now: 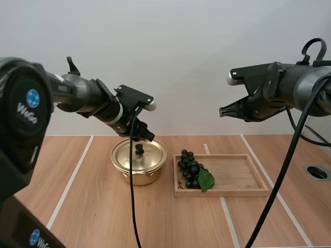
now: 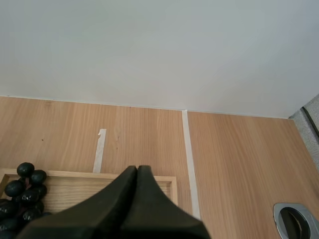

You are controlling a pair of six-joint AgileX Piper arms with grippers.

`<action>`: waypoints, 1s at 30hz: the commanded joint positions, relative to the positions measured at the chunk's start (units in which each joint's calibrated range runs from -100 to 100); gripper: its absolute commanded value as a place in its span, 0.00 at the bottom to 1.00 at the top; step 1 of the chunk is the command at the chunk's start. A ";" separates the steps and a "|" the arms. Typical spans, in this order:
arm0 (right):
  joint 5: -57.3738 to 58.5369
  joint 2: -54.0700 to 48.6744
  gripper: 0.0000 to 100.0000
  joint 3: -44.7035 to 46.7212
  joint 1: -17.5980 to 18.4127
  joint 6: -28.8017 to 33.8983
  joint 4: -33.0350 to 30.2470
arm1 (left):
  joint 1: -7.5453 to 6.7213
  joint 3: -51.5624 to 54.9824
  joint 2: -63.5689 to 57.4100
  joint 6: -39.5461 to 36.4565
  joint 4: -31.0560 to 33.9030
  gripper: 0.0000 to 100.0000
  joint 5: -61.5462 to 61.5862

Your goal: Open the pot, put the pineapple inside, and close it

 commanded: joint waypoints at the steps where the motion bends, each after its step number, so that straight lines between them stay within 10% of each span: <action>1: -4.40 -0.97 0.00 0.23 -0.22 -0.44 0.42 | -0.10 -1.01 -6.96 -0.30 -0.29 0.00 -1.51; 14: -14.61 -10.12 0.00 0.23 -0.22 -0.44 2.52 | 0.24 -1.00 -35.32 -15.48 -0.51 0.00 -10.42; 25: -21.18 -30.19 0.00 0.23 -0.22 -0.44 11.52 | 9.32 5.75 -55.75 -24.77 -0.90 0.00 -18.06; 30: -20.47 -36.97 0.00 0.23 -0.22 -0.44 13.48 | 10.75 10.86 -69.37 -30.75 -1.05 0.00 -26.63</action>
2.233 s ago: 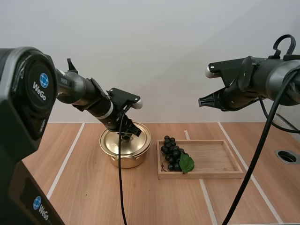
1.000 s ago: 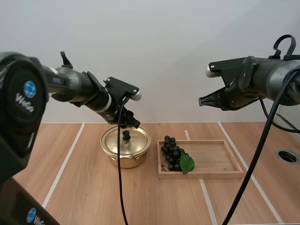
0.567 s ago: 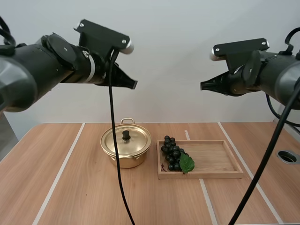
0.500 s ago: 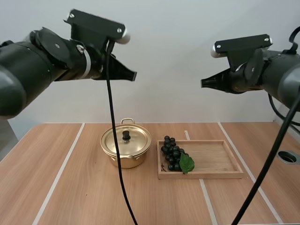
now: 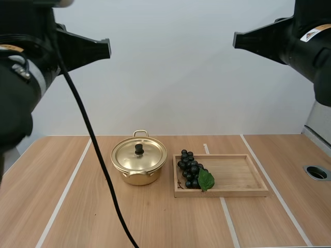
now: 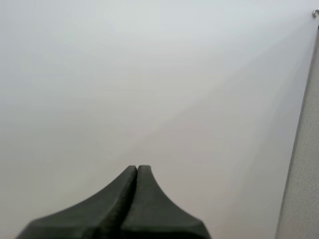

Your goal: Open the pot, put the pineapple inside, and close it

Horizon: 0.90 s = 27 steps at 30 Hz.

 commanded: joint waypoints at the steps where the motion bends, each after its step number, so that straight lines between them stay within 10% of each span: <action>1: -0.74 -4.31 0.00 -0.01 -0.22 -0.34 3.01 | 0.28 2.13 -8.00 -5.02 -1.05 0.00 -4.21; 16: 18.97 -14.72 0.00 6.91 -1.98 -17.13 26.85 | 0.08 8.88 -25.38 -15.29 17.28 0.00 8.66; 27: -6.47 -16.12 0.00 27.40 0.16 -20.85 2.98 | 0.16 26.53 -25.38 -12.98 24.95 0.00 16.58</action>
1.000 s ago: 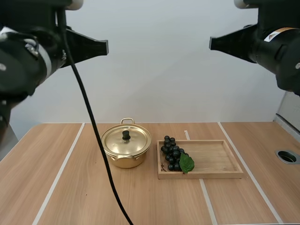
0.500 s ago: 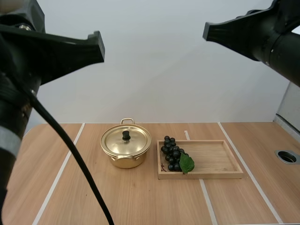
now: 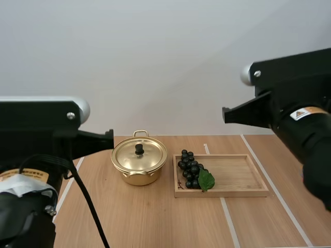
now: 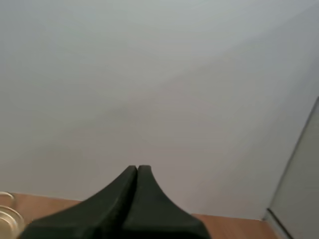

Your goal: Open the pot, put the pineapple inside, and close it

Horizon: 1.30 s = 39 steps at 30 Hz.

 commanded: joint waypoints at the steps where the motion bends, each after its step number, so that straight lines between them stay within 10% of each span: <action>1: -9.68 -1.85 0.00 5.23 1.27 -0.92 -7.47 | 0.07 4.95 -0.26 1.62 1.24 0.00 2.63; 14: -26.40 -9.21 0.00 27.37 2.03 -1.72 -19.08 | 1.30 20.18 -0.26 6.32 -7.21 0.00 -8.54; 23: -32.25 -18.17 0.00 33.78 1.30 -1.27 0.17 | -0.95 21.90 -0.26 7.23 -5.24 0.00 -0.86; 28: -7.94 -18.17 0.00 33.83 1.83 -1.27 4.82 | -0.88 21.86 -0.26 7.23 -5.24 0.00 -0.86; 39: 8.59 -18.17 0.00 33.83 7.45 -1.36 -16.86 | 2.37 26.80 -0.26 18.60 -3.37 0.00 1.97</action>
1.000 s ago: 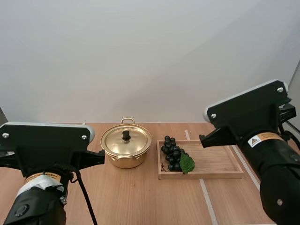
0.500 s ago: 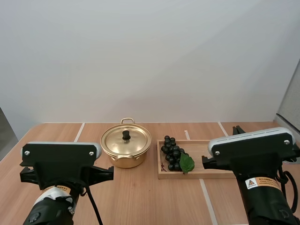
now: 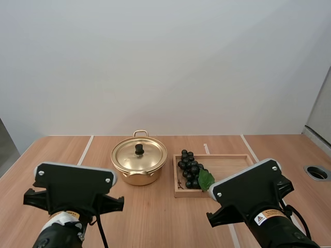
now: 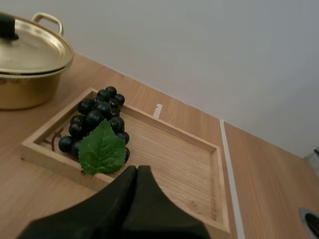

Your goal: Open the pot, put the pineapple inside, and close it

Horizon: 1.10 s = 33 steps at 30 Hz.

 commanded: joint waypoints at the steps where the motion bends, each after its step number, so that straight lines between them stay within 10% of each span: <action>1: 3.72 -0.39 0.00 0.25 1.87 -0.23 -3.97 | 1.80 0.92 -0.26 3.23 -0.16 0.00 -0.26; 4: 7.89 -0.39 0.00 0.44 3.26 2.58 -2.52 | 3.45 0.92 -0.26 2.73 -1.49 0.00 -0.47; 10: 1.52 -0.39 0.00 0.44 3.94 27.90 -12.35 | 4.64 0.92 -0.26 2.73 -1.60 0.00 -0.47; 33: -1.06 -0.39 0.00 0.44 0.89 28.34 -9.56 | 2.67 0.92 -0.26 2.64 -11.58 0.00 -5.31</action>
